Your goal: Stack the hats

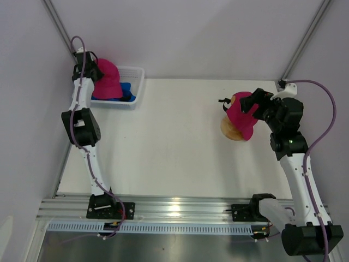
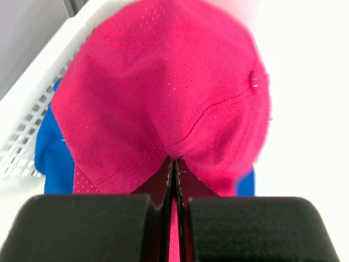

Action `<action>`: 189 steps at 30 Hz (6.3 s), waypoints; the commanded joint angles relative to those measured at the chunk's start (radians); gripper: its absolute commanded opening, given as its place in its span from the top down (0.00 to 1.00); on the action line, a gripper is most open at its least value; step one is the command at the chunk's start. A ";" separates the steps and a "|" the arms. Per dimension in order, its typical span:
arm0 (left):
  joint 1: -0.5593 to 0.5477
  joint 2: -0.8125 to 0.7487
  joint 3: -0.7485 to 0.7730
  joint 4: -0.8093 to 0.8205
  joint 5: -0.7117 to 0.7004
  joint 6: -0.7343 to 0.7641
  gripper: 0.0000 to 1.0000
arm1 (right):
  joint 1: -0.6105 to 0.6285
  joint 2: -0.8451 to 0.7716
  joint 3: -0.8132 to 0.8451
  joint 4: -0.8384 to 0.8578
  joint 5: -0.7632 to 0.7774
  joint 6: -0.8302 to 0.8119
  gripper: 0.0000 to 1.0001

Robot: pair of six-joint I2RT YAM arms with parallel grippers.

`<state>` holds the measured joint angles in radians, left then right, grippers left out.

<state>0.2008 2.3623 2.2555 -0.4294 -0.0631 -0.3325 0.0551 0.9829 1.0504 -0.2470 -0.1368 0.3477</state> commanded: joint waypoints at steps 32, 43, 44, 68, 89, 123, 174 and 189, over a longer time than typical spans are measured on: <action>-0.523 -0.546 -0.131 0.099 0.502 -0.184 0.99 | 0.005 -0.119 -0.162 0.112 -0.083 0.129 0.01; -0.695 -0.543 -0.386 0.423 0.364 -0.551 0.99 | 0.009 -0.099 -0.240 0.385 -0.129 0.353 0.01; -0.702 -0.554 -0.410 0.485 0.330 -0.621 0.99 | 0.012 -0.101 -0.245 0.405 -0.138 0.349 0.01; -0.810 -0.962 -0.810 0.465 -0.394 -0.924 0.99 | 0.635 -0.001 -0.276 0.603 0.169 -0.489 0.00; -0.810 -1.080 -0.824 0.233 -0.510 -0.967 0.99 | 1.000 0.477 -0.024 1.063 0.523 -1.240 0.22; -0.420 -1.077 -0.897 0.585 0.661 -0.415 0.00 | 0.448 0.037 -0.277 0.879 -0.369 -1.314 1.00; -0.736 -0.696 -0.166 0.023 0.378 0.145 0.99 | 0.333 -0.036 -0.009 0.379 -0.043 -0.494 0.00; -0.828 -0.580 -0.019 0.161 0.201 -0.057 0.99 | 0.198 -0.335 -0.168 0.001 0.408 0.136 0.01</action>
<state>-0.5980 1.7576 2.1456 -0.3351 0.1505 -0.3267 0.2710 0.6762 0.9565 -0.1673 0.1081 0.2722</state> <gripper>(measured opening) 0.009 0.993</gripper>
